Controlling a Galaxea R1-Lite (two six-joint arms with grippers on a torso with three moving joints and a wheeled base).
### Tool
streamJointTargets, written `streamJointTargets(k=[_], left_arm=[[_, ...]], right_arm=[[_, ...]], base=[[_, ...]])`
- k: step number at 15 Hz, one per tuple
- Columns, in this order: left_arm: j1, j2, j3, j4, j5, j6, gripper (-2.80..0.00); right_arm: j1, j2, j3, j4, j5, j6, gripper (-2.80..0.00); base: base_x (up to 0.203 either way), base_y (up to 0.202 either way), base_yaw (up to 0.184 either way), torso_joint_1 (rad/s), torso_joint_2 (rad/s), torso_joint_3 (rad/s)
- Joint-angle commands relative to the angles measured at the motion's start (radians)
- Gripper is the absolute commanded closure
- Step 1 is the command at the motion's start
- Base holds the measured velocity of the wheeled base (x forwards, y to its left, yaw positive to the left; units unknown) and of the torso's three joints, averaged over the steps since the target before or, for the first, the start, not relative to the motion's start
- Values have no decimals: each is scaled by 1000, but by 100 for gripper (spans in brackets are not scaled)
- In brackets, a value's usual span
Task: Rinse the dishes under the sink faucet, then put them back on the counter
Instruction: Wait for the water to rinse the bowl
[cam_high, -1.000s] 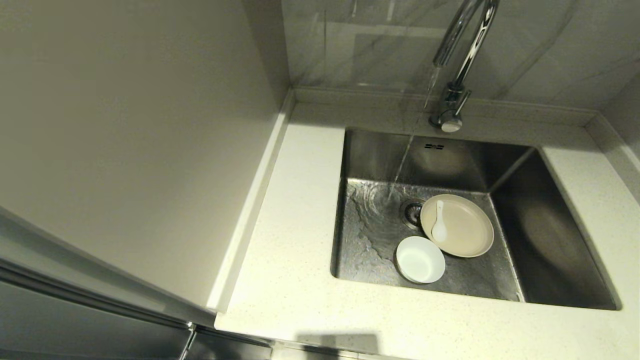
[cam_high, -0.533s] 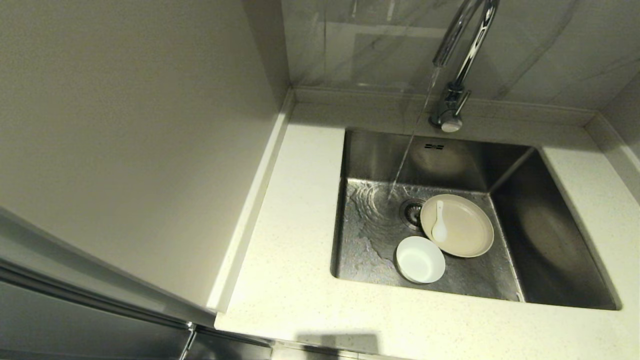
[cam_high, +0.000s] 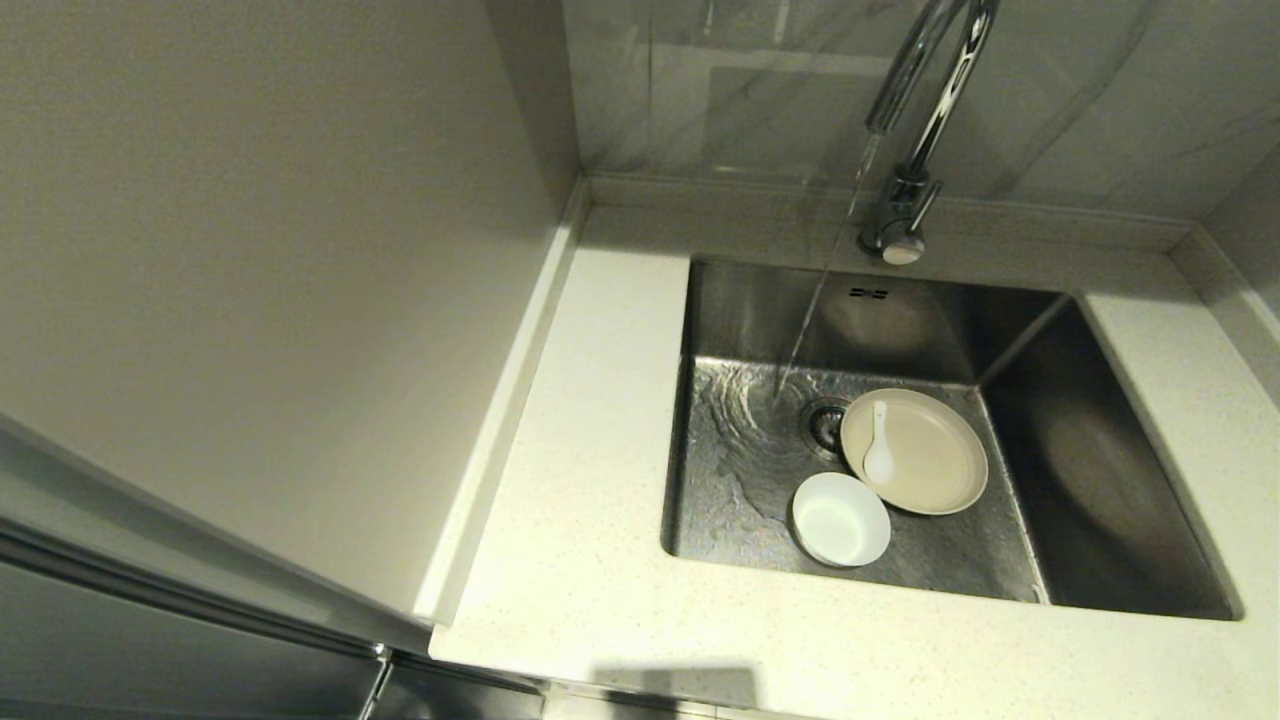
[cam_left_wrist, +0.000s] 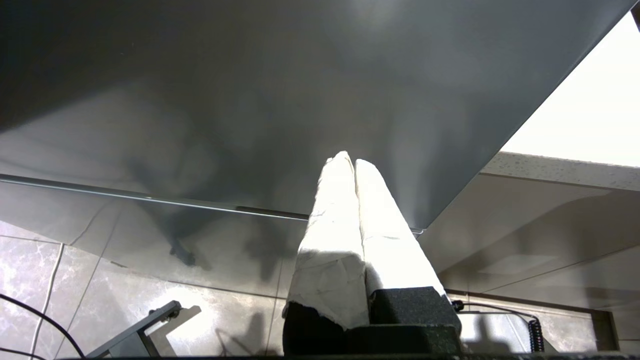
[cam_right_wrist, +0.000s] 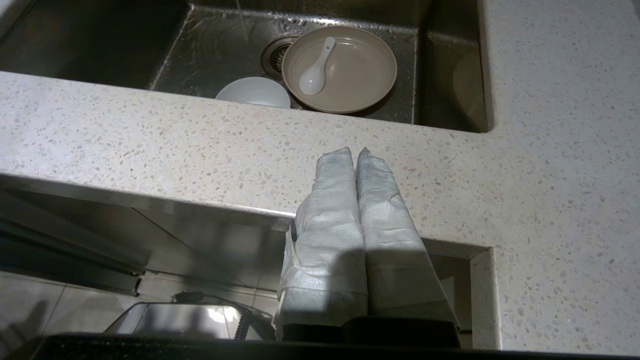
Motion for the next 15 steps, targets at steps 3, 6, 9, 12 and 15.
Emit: streamJointTargets(k=[3, 6, 9, 12, 15], left_arm=[[0, -3, 0, 0, 0, -1, 0], [0, -3, 0, 0, 0, -1, 0], [0, -3, 0, 0, 0, -1, 0], [0, -3, 0, 0, 0, -1, 0], [0, -3, 0, 0, 0, -1, 0]], right_arm=[[0, 0, 0, -1, 0, 0, 0], [0, 0, 0, -1, 0, 0, 0], [0, 0, 0, -1, 0, 0, 0], [0, 0, 0, -1, 0, 0, 0], [0, 0, 0, -1, 0, 0, 0]], base=[[0, 0, 0, 0, 0, 0], [0, 0, 0, 0, 0, 0], [0, 0, 0, 0, 0, 0], [0, 0, 0, 0, 0, 0], [0, 0, 0, 0, 0, 0]])
